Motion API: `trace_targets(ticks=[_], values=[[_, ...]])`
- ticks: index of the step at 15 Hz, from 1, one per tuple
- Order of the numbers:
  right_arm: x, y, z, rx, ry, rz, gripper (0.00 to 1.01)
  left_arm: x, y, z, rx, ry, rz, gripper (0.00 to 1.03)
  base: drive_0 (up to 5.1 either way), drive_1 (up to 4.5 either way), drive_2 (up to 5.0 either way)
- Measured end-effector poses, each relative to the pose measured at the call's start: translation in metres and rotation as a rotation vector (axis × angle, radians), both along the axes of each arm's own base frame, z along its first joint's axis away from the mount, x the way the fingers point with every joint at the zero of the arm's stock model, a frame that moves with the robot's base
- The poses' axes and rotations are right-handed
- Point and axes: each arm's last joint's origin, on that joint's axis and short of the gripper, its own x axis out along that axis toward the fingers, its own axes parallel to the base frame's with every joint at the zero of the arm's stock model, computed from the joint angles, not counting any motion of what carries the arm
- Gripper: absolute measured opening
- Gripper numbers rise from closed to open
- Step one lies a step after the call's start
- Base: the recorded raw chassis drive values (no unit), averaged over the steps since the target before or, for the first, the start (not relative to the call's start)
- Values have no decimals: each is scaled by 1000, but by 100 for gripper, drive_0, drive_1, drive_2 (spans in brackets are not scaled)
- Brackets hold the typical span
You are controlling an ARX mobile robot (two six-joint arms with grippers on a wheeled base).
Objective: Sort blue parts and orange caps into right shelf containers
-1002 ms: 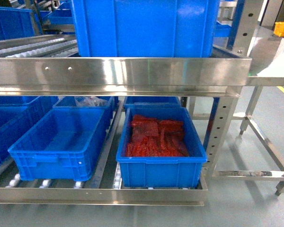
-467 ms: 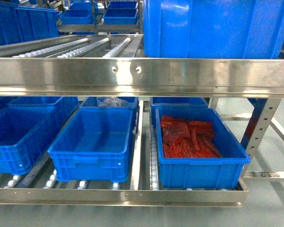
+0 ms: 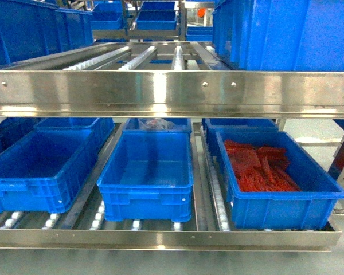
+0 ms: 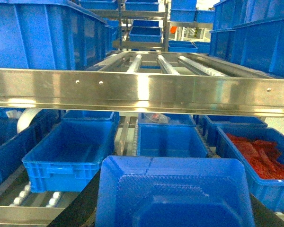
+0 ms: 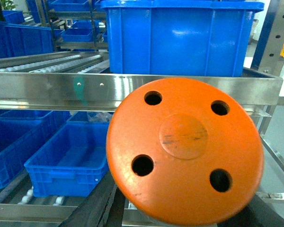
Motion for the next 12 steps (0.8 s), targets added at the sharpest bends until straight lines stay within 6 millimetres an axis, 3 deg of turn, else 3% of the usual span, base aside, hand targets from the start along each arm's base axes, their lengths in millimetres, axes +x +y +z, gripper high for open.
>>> trace_targets(ticks=[12], values=[[0, 0, 0, 0, -1, 0, 43, 0, 0, 0, 0, 0, 0, 42, -506, 235, 235]])
